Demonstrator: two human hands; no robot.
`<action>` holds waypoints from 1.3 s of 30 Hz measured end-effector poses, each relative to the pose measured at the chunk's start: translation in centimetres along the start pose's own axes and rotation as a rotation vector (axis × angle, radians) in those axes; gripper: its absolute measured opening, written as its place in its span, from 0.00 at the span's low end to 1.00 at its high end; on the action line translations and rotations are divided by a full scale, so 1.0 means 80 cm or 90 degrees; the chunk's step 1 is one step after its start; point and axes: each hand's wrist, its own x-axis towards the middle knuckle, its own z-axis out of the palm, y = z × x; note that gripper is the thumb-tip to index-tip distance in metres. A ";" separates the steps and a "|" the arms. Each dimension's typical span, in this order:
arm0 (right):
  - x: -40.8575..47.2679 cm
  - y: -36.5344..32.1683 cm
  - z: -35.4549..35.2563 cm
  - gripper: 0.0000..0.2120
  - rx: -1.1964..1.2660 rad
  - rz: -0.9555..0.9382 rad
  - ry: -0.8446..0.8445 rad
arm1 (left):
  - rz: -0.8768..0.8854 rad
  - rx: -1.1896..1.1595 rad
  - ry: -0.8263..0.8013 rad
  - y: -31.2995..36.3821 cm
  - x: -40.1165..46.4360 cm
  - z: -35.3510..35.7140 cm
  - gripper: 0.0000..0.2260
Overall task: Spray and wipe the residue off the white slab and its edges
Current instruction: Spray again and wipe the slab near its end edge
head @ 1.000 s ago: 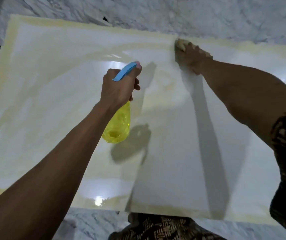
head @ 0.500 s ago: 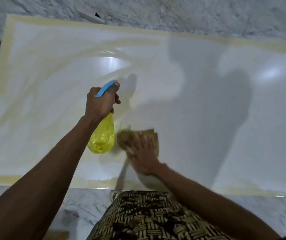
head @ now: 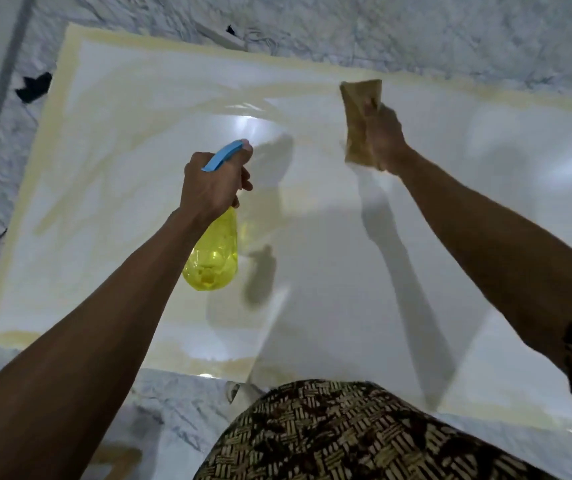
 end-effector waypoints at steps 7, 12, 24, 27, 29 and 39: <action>0.243 0.026 0.027 0.32 -0.412 -0.062 -0.061 | 0.010 -0.011 0.025 0.002 0.065 0.003 0.26; 0.163 0.067 0.108 0.27 -0.548 -0.144 -0.083 | 0.003 -0.025 0.035 -0.008 0.060 -0.006 0.26; -0.253 0.230 0.225 0.26 -0.523 -0.472 -0.229 | -0.044 0.016 -0.003 -0.081 -0.058 -0.058 0.26; -0.353 0.237 0.256 0.29 -0.478 -0.389 -0.252 | -0.044 0.006 -0.021 -0.104 -0.097 -0.077 0.26; -0.400 0.227 0.282 0.32 -0.461 -0.340 -0.215 | -0.045 0.001 -0.035 -0.117 -0.117 -0.090 0.26; -0.417 0.080 0.184 0.25 0.385 0.202 -0.200 | 0.047 0.032 -0.072 -0.114 -0.166 -0.160 0.22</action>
